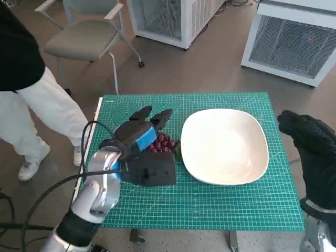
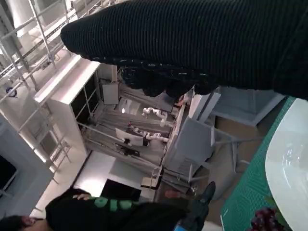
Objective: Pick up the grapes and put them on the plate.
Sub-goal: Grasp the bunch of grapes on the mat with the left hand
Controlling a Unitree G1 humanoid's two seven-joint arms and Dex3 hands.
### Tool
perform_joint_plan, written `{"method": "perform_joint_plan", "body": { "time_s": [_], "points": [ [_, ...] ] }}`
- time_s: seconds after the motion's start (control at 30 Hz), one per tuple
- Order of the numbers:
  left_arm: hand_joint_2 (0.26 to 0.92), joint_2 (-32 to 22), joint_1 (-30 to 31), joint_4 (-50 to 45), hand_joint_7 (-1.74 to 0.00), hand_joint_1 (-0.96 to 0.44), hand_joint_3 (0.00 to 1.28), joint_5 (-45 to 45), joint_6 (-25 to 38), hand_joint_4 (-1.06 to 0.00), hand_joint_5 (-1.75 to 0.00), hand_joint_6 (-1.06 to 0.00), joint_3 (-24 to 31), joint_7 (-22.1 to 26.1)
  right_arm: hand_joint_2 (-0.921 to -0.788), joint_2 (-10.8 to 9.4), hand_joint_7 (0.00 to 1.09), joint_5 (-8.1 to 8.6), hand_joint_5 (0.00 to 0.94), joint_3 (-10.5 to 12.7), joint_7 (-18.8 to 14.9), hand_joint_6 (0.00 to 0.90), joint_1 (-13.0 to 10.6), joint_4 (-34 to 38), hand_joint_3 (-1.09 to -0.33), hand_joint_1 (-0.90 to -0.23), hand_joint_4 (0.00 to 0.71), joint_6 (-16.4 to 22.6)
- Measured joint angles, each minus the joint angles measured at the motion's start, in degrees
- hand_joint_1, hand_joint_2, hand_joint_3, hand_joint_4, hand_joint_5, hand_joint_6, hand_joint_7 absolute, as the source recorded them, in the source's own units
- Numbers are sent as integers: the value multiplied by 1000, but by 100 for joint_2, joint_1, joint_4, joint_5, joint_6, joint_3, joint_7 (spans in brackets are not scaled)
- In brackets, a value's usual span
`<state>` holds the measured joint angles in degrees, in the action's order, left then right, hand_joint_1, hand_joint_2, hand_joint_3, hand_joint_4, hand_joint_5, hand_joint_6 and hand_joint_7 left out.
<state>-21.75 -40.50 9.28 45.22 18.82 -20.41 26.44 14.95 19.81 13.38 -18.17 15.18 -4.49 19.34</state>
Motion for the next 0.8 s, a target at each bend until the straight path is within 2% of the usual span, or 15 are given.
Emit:
{"method": "perform_joint_plan", "body": {
  "time_s": [0.37, 0.8],
  "points": [
    [715, 109, -616, 1287, -10, -157, 0, -57, 12, 1, 1, -184, -236, 45, -921, -2, 674, 0, 8, 1, 20, -1, -2, -18, -704, -612, 355, -7],
    [739, 640, -1663, 3709, -7, -44, 11, -107, -322, -5, -1, -199, -588, -512, -921, -30, 684, 15, 8, -3, 23, -1, 11, -22, -697, -618, 354, -36]
  ]
}}
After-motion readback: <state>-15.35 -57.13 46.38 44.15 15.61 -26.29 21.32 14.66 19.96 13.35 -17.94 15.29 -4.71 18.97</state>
